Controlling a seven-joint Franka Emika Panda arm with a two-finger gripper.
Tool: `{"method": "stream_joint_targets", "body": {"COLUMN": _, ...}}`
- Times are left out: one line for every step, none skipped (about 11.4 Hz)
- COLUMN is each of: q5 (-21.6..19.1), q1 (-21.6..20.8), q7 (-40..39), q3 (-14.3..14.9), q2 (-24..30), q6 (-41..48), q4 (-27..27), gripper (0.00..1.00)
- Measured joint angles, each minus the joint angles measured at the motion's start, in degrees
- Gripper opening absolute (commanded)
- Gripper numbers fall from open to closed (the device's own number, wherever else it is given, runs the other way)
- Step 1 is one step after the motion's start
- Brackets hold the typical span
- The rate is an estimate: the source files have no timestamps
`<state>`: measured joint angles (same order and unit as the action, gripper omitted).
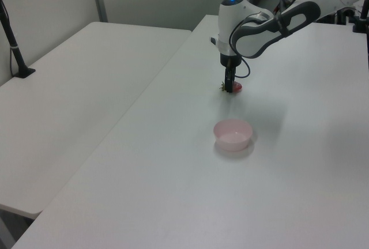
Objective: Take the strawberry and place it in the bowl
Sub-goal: 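Lift the strawberry and carry it over the pink bowl, then lower the strawberry into the pink bowl and open the gripper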
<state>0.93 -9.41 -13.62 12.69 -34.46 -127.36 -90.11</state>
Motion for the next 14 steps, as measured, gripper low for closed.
{"method": "stream_joint_targets", "body": {"q5": 0.0, "q1": 0.0, "q7": 0.0, "q3": 0.0, "q2": 0.0, "q6": 0.0, "q4": 0.1, "gripper": 0.39}}
{"method": "stream_joint_targets", "body": {"q5": 0.0, "q1": 0.0, "q7": 0.2, "q3": 0.0, "q2": 0.3, "q6": -0.1, "q4": 0.4, "gripper": 0.39}}
{"method": "stream_joint_targets", "body": {"q5": -0.1, "q1": 0.0, "q7": 0.4, "q3": 0.0, "q2": 1.2, "q6": -0.2, "q4": 1.1, "gripper": 0.39}}
{"method": "stream_joint_targets", "body": {"q5": -0.9, "q1": -0.1, "q7": 0.5, "q3": -0.2, "q2": 2.7, "q6": -0.2, "q4": 1.6, "gripper": 0.39}}
{"method": "stream_joint_targets", "body": {"q5": -2.3, "q1": -0.7, "q7": 0.5, "q3": -0.5, "q2": 4.9, "q6": -0.1, "q4": 1.7, "gripper": 0.39}}
{"method": "stream_joint_targets", "body": {"q5": -3.2, "q1": -1.9, "q7": 0.7, "q3": -0.7, "q2": 6.9, "q6": 1.2, "q4": 1.6, "gripper": 0.39}}
{"method": "stream_joint_targets", "body": {"q5": -3.6, "q1": -3.3, "q7": 2.0, "q3": -1.0, "q2": 8.6, "q6": 3.8, "q4": 1.6, "gripper": 0.41}}
{"method": "stream_joint_targets", "body": {"q5": -3.6, "q1": -5.0, "q7": 3.6, "q3": -1.4, "q2": 10.1, "q6": 6.4, "q4": 1.5, "gripper": 0.42}}
{"method": "stream_joint_targets", "body": {"q5": -3.7, "q1": -7.0, "q7": 5.6, "q3": -2.0, "q2": 11.2, "q6": 8.3, "q4": 1.3, "gripper": 0.42}}
{"method": "stream_joint_targets", "body": {"q5": -3.7, "q1": -9.3, "q7": 7.7, "q3": -2.5, "q2": 11.8, "q6": 9.6, "q4": 0.8, "gripper": 0.43}}
{"method": "stream_joint_targets", "body": {"q5": -3.7, "q1": -11.9, "q7": 9.8, "q3": -2.7, "q2": 11.9, "q6": 10.1, "q4": -0.1, "gripper": 0.43}}
{"method": "stream_joint_targets", "body": {"q5": -3.7, "q1": -14.1, "q7": 11.6, "q3": -3.0, "q2": 11.9, "q6": 10.1, "q4": -1.4, "gripper": 0.43}}
{"method": "stream_joint_targets", "body": {"q5": -3.7, "q1": -15.7, "q7": 13.2, "q3": -3.7, "q2": 11.8, "q6": 10.1, "q4": -2.6, "gripper": 0.47}}
{"method": "stream_joint_targets", "body": {"q5": -3.7, "q1": -16.7, "q7": 14.6, "q3": -4.5, "q2": 11.7, "q6": 10.1, "q4": -3.5, "gripper": 0.57}}
